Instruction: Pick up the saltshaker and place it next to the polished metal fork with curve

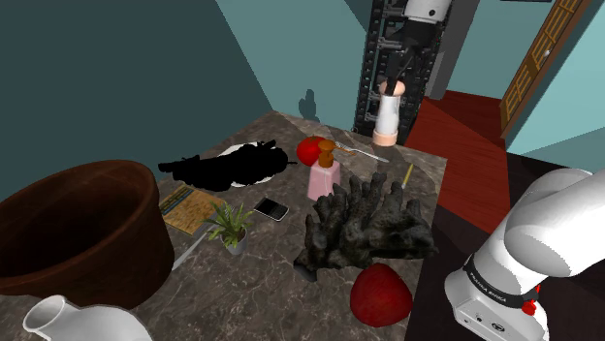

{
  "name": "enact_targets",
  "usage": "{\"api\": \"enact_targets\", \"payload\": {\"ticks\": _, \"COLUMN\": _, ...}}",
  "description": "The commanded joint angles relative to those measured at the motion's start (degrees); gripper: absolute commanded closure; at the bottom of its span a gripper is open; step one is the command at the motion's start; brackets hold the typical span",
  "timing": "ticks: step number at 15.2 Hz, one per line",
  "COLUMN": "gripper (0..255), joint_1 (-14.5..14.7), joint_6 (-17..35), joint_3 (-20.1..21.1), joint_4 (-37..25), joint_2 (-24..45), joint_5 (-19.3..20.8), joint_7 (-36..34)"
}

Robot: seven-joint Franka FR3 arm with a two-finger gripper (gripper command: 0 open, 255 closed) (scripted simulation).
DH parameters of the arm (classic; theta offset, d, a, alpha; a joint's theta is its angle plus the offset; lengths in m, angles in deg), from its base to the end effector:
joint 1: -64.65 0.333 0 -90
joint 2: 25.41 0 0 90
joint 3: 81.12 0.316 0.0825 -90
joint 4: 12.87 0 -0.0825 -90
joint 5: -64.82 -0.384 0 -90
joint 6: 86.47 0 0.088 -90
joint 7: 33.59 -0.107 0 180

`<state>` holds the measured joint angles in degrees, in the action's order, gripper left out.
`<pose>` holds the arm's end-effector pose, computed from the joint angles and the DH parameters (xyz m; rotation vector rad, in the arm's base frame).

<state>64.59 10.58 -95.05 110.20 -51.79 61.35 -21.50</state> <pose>0.4016 -0.1107 0.5780 -2.9765 0.0238 -0.0447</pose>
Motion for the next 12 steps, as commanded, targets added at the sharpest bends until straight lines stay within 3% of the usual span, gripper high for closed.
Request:
{"api": "enact_targets", "payload": {"ticks": 1, "gripper": 255, "joint_1": 0.0, "joint_6": -1.6, "joint_3": 0.0, "joint_4": -1.7, "joint_2": 0.1, "joint_5": 0.0, "joint_7": -0.1}}
{"api": "enact_targets", "payload": {"ticks": 12, "gripper": 255, "joint_1": 0.4, "joint_6": -9.9, "joint_3": 0.1, "joint_4": -11.9, "joint_2": 1.9, "joint_5": -0.4, "joint_7": -0.9}}
